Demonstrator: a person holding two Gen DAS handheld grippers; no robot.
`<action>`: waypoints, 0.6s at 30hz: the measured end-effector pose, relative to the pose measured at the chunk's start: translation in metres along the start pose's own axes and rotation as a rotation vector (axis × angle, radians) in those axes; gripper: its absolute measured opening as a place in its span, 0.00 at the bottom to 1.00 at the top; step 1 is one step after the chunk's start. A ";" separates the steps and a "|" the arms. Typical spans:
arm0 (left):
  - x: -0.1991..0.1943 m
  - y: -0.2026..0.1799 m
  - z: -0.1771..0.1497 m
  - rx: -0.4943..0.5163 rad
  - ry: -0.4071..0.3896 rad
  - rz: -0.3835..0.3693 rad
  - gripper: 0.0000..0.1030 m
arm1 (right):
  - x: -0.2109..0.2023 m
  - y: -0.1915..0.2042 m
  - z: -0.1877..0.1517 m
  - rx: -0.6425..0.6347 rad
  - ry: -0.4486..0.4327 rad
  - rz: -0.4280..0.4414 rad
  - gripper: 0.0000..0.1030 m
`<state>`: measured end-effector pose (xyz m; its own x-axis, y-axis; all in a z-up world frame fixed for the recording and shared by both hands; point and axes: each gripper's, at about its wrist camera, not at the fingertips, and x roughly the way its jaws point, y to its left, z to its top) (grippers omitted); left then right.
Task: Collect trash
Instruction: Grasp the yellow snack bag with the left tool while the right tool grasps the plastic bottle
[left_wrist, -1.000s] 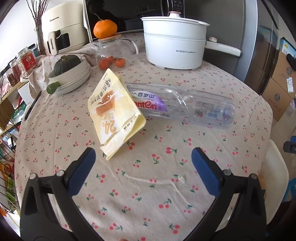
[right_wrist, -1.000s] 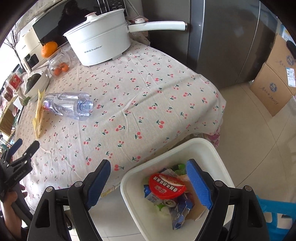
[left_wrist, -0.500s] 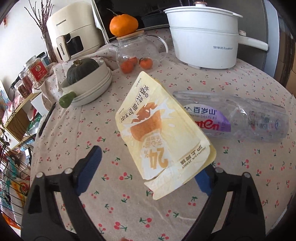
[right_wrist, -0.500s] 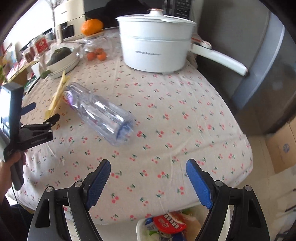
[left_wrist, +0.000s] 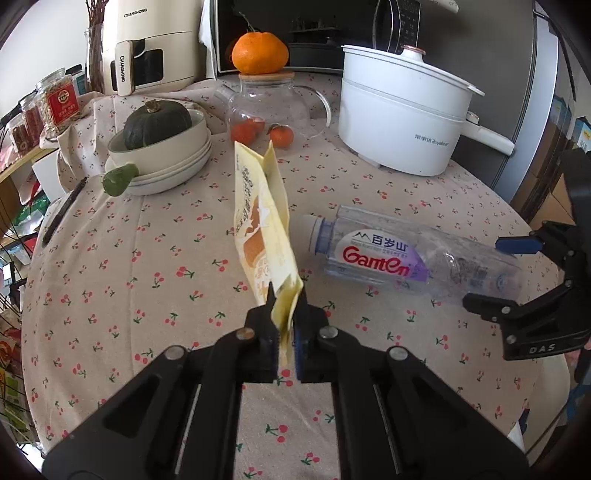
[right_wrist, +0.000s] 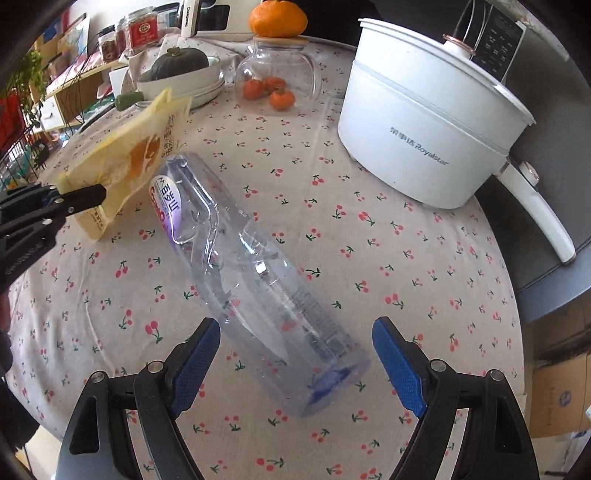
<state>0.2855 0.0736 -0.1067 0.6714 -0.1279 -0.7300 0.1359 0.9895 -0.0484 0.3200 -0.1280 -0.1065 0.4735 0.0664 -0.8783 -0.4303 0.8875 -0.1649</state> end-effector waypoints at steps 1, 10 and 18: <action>-0.002 0.000 0.000 -0.001 0.000 -0.008 0.06 | 0.002 0.002 0.000 -0.011 0.002 -0.014 0.84; -0.020 0.006 -0.009 -0.093 0.015 -0.088 0.06 | 0.006 0.018 -0.009 -0.096 0.038 -0.127 0.80; -0.051 -0.003 -0.020 -0.115 0.007 -0.127 0.06 | -0.024 0.010 -0.039 0.029 0.118 -0.055 0.71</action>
<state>0.2362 0.0783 -0.0823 0.6486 -0.2528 -0.7180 0.1351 0.9665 -0.2183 0.2750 -0.1386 -0.1046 0.4016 -0.0357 -0.9151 -0.3828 0.9012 -0.2032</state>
